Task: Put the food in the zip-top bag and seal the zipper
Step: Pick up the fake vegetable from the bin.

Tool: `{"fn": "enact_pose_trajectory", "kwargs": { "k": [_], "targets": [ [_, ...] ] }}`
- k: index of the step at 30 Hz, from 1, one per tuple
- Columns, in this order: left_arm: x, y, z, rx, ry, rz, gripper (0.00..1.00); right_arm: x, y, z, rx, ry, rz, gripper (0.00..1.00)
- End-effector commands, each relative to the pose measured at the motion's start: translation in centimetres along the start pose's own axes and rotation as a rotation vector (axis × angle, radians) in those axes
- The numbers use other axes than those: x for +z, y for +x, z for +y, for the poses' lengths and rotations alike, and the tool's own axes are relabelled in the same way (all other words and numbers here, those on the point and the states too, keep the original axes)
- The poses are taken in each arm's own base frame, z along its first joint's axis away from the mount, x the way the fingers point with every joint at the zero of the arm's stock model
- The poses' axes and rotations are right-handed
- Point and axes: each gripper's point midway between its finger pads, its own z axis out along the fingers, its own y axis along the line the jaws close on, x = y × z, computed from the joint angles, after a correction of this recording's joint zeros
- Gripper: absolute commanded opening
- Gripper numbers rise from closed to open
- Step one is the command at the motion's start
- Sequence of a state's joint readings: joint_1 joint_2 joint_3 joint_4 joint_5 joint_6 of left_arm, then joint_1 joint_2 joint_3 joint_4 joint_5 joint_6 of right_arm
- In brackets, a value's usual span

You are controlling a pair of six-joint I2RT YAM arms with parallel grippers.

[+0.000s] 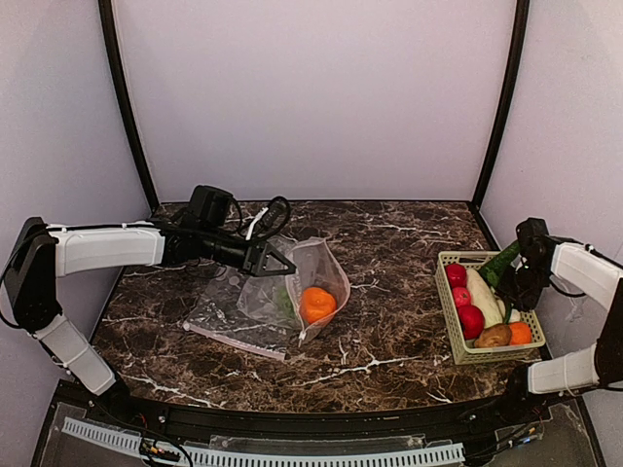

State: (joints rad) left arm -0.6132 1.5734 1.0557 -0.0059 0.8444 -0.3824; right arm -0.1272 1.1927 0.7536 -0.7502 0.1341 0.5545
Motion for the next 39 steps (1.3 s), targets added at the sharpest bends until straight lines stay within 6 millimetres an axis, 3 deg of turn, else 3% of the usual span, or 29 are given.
{"fn": "enact_pose_trajectory", "kwargs": {
  "k": [1, 10, 26, 30, 34, 39],
  "targets": [
    [-0.3, 0.2, -0.2, -0.017, 0.017, 0.008, 0.01, 0.3, -0.3, 0.0, -0.003, -0.004, -0.015, 0.43],
    [-0.2, 0.3, -0.2, -0.026, 0.024, 0.012, 0.01, 0.6, -0.1, 0.5, -0.022, -0.028, 0.000, 0.32],
    [-0.3, 0.5, -0.5, -0.047, 0.045, 0.017, 0.01, -1.6, -0.3, 2.1, -0.015, -0.146, -0.031, 0.08],
    [-0.4, 0.4, -0.5, -0.044, 0.045, 0.014, 0.01, -3.3, -0.7, 3.0, -0.018, -0.206, -0.053, 0.08],
    [-0.4, 0.4, -0.5, -0.044, 0.046, 0.015, 0.01, -6.3, -1.2, 4.6, -0.045, -0.308, -0.080, 0.07],
    [-0.4, 0.1, -0.7, -0.023, 0.055, 0.004, 0.01, -10.2, 0.0, 7.3, -0.120, -0.445, -0.067, 0.06]
  ]
}}
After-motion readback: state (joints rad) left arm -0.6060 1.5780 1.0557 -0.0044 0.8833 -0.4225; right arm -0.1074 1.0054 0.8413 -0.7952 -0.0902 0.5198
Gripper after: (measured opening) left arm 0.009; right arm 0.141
